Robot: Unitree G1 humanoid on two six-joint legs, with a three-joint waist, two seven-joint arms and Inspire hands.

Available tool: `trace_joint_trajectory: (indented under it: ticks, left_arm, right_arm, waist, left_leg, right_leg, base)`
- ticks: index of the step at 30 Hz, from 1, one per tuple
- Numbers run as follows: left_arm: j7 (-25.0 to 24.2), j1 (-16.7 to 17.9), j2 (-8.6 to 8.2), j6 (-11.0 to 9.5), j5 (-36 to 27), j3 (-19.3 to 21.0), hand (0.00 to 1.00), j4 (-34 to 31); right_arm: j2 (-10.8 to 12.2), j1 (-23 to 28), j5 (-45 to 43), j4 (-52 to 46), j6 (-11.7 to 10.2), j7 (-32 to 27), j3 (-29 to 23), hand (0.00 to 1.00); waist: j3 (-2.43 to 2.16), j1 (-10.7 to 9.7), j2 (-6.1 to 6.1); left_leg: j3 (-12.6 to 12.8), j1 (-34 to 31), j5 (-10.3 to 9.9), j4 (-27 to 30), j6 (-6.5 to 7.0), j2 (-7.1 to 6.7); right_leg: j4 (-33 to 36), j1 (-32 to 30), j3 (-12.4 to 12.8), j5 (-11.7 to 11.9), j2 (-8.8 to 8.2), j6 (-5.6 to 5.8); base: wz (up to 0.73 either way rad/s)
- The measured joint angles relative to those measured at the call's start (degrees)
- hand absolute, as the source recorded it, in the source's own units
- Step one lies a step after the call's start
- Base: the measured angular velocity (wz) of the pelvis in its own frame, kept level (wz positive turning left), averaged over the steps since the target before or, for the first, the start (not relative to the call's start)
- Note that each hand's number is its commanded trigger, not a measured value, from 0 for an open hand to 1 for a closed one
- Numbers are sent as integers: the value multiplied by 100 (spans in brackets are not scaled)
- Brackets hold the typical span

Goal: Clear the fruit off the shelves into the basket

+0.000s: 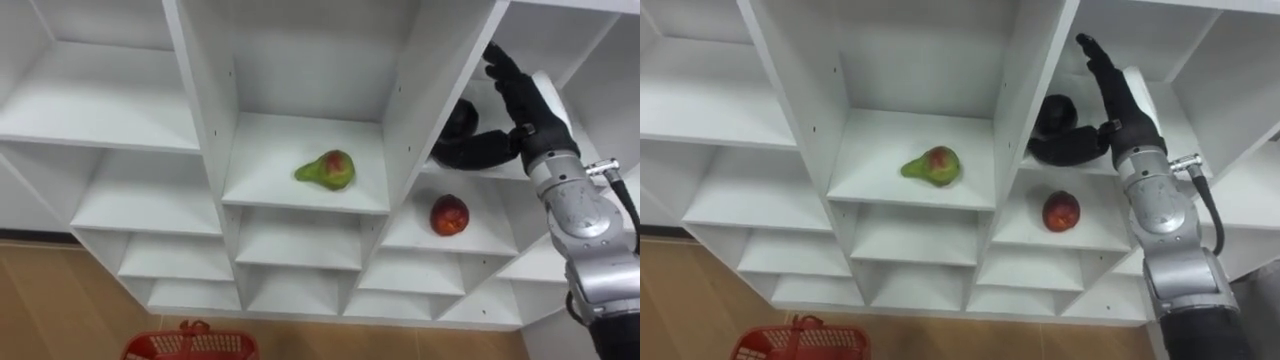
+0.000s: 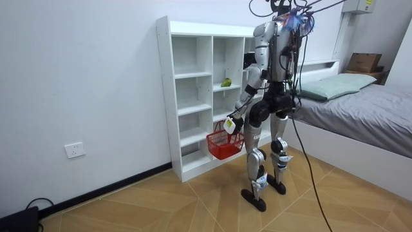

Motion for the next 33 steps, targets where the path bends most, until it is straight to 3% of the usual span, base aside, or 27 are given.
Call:
trace_joint_trajectory:
  ticks: [9, 11, 12, 13, 20, 33]
  left_arm:
    - [-20, -15, 8, 10, 0, 5, 100, 11]
    - [-81, -45, 25, 11, -1, 7, 100, 22]
    - [-116, -57, 43, 12, -4, 4, 100, 21]
    - [-150, -73, 62, 16, -3, 2, 100, 21]
    - [-206, -89, 179, 18, -7, -6, 100, 24]
    - [-176, -118, 180, 42, -14, -38, 100, 50]
  right_arm:
    - [-46, -263, 79, 150, 78, 460, 72, 0]
    - [-135, -319, 157, 190, 83, 606, 152, 52]
    - [-200, -319, 157, 197, 89, 692, 153, 70]
    - [-261, -319, 153, 200, 132, 757, 154, 100]
    - [-368, -364, 144, 555, 153, 1086, 149, 100]
    - [-371, -583, 135, 910, 188, 956, 171, 100]
  waist:
    - [9, 42, 3]
    - [14, 89, -12]
    - [11, 125, -30]
    - [10, 158, -56]
    - [21, 183, -195]
    - [22, 250, -170]
  left_leg:
    - [-87, 3, 9, -1, -15, 0]
    - [-90, 1, 11, 1, -18, 3]
    - [-90, 2, 11, 4, -18, 4]
    - [-90, -1, 11, 9, -18, 5]
    - [-101, 3, 10, 35, -18, 4]
    - [-166, -1, 11, 36, -19, 5]
  right_leg:
    - [-3, 54, -56, 8, 7, -13]
    - [-5, 52, -57, 10, 10, -16]
    - [-7, 51, -56, 10, 11, -16]
    - [-10, 47, -56, 10, 11, -16]
    - [-5, 52, -70, 12, 11, -19]
    - [-13, 68, -163, 14, 7, -22]
  base:
    - [3]
    - [0]
    - [0]
    - [0]
    - [0]
    - [2]
